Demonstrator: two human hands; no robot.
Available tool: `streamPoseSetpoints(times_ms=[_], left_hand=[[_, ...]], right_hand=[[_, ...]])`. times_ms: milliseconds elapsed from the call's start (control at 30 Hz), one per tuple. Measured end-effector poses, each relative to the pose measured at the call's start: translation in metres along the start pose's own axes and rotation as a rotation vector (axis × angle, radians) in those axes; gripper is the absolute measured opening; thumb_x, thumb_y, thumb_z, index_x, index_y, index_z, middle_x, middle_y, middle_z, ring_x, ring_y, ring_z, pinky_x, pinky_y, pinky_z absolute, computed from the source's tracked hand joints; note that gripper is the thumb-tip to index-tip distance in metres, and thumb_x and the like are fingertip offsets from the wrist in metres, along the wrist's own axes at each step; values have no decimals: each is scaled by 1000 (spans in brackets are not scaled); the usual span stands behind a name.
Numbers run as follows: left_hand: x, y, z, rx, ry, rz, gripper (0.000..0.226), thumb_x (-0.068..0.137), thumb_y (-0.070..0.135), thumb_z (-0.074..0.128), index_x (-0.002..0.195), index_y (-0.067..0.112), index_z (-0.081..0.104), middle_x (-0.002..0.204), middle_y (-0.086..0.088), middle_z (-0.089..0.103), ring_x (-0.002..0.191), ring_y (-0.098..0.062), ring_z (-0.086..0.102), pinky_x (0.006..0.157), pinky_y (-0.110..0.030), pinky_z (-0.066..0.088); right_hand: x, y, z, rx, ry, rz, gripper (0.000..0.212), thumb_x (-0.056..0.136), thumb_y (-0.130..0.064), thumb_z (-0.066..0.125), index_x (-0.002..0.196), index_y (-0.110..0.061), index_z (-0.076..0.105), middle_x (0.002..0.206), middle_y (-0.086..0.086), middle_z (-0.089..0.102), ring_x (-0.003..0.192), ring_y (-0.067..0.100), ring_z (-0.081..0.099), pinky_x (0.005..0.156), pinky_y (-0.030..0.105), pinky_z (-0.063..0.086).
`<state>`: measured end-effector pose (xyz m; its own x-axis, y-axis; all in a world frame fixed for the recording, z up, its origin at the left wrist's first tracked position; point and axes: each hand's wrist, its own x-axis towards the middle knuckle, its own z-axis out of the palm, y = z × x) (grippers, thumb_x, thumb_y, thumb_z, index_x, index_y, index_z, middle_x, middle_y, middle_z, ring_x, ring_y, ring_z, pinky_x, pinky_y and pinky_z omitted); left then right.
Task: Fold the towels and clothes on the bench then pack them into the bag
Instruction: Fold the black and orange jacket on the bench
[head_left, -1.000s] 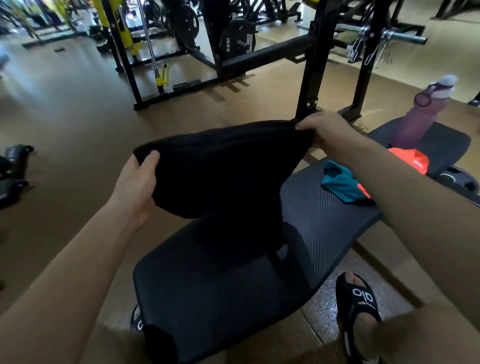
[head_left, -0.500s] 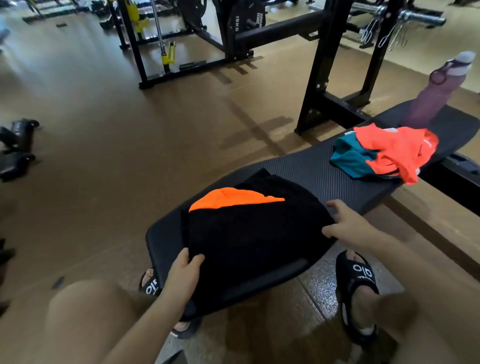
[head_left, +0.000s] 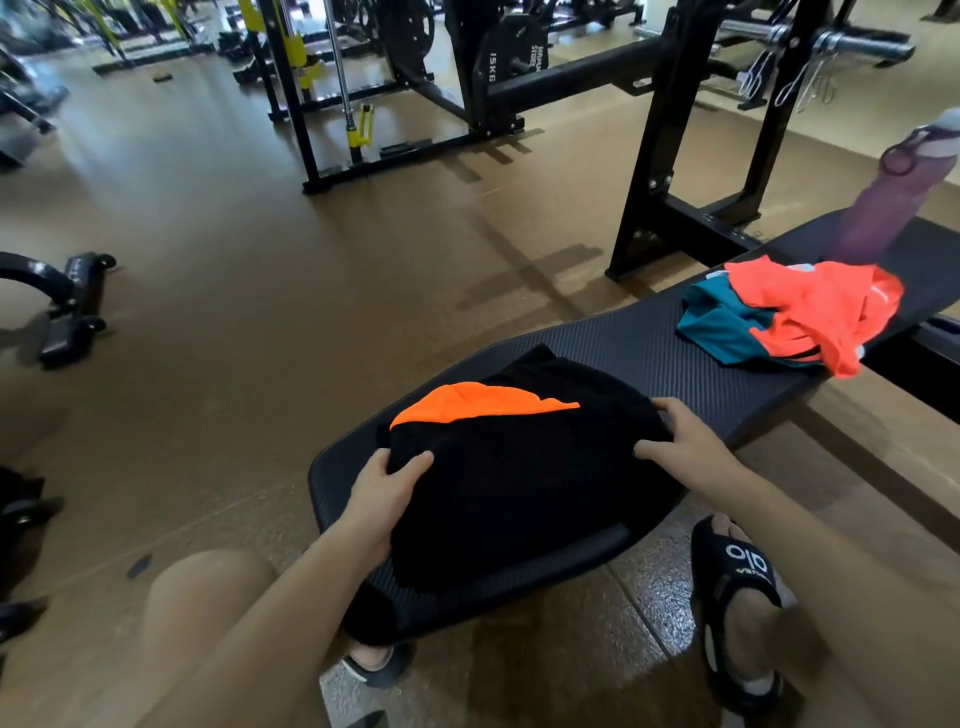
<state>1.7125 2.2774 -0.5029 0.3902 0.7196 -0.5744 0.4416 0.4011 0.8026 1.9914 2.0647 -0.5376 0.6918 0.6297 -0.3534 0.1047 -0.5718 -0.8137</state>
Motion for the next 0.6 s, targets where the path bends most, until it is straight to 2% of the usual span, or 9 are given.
streamPoseSetpoints(times_ms=[67,200,267,333,367,400,467,533,600], left_hand=[[1,7,0,-6,0,28,19,98,21,62,117,20,66,114,-6,73,101,-25,71,72,-36,59],[-2,8,-16,-69,37,69,20,96,9,58,108,14,73,100,-6,78,96,-25,73,81,-41,59],[-3,-2,-29,144,97,30,15,94,12,62,106,10,70,92,-8,77,89,-26,73,74,-43,59],[-1,-9,-36,409,107,18,23,92,16,69,110,6,59,100,-13,71,92,-28,69,78,-47,59],[-1,-8,-37,466,120,50,32,90,17,72,114,6,52,105,-13,67,92,-25,67,75,-43,58],[-1,-4,-37,503,125,115,44,89,18,74,121,9,45,109,-11,63,91,-21,65,73,-36,56],[2,7,-34,685,149,338,72,85,27,78,139,20,31,125,-7,50,102,-19,59,86,-34,53],[10,16,-30,912,113,515,81,85,40,77,149,32,28,141,-5,37,126,-23,45,105,-40,44],[20,25,-20,1075,-13,588,73,88,51,70,150,35,34,151,1,34,139,-22,34,114,-43,37]], right_hand=[[3,0,-1,0,11,-17,53,83,-18,72,129,-32,49,119,-3,65,105,21,65,92,49,56],[6,-6,-2,43,63,-78,55,78,-17,71,127,-34,50,121,-2,67,107,19,65,93,50,55],[7,-8,-1,24,27,-48,61,77,-22,70,133,-32,47,126,2,65,109,22,64,94,49,54],[6,-10,1,-68,-26,-21,65,84,-18,69,141,-28,40,134,7,60,109,22,62,90,40,54],[7,-11,2,-112,-36,-25,66,86,-17,67,144,-26,37,134,8,59,106,20,62,85,35,53],[8,-11,2,-146,-38,-37,69,87,-16,67,147,-26,34,131,7,58,100,16,62,79,31,52],[8,-17,3,-176,-40,-73,75,88,-17,68,150,-28,28,123,1,55,92,8,59,71,24,47],[8,-23,4,-263,-25,-159,80,87,-21,69,153,-31,25,127,-2,48,103,13,57,79,27,48],[13,-27,7,-489,35,-309,78,83,-25,69,151,-32,31,133,-2,43,120,21,48,94,37,47]])
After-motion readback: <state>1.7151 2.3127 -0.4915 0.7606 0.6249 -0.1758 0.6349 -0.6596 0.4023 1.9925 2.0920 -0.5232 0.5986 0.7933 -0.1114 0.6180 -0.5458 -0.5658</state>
